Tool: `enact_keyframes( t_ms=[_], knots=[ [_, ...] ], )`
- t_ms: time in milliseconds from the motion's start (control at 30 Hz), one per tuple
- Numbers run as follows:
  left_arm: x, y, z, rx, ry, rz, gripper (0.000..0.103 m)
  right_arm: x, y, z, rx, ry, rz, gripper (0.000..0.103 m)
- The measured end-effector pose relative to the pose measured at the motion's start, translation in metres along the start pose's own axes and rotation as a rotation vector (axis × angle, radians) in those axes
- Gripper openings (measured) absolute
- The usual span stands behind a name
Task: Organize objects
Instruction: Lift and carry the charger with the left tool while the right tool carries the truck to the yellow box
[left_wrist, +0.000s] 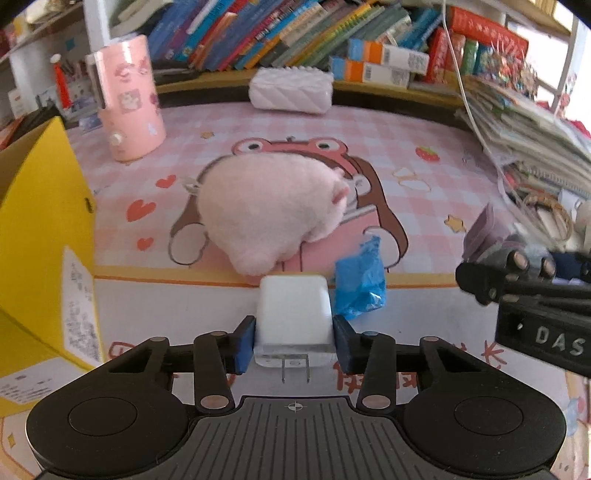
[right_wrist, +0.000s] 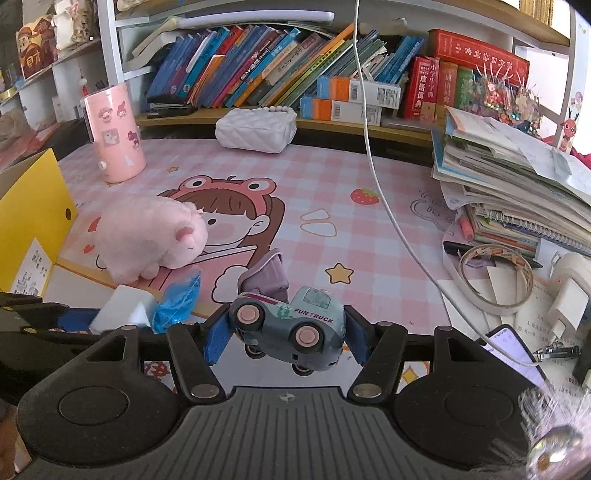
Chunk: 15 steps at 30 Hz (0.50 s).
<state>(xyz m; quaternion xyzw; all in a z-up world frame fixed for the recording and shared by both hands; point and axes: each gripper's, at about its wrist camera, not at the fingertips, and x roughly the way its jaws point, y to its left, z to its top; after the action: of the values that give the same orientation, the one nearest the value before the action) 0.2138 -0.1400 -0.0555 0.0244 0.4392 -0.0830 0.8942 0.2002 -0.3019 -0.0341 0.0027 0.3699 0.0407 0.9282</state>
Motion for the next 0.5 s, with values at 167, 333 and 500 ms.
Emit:
enact_keyframes(
  t_ms=[167,333,500],
  knots=[
    [-0.023,0.012,-0.005,-0.038,-0.051,-0.019,0.041,-0.004,0.007,-0.002,0.007,0.006,0.013,0.060],
    [-0.044,0.025,-0.015,-0.069,-0.095,-0.044,0.041,-0.014,0.019,-0.007,0.007,0.007,0.018,0.060],
    [-0.060,0.039,-0.031,-0.081,-0.102,-0.060,0.041,-0.029,0.035,-0.017,0.006,0.007,0.008,0.060]
  ],
)
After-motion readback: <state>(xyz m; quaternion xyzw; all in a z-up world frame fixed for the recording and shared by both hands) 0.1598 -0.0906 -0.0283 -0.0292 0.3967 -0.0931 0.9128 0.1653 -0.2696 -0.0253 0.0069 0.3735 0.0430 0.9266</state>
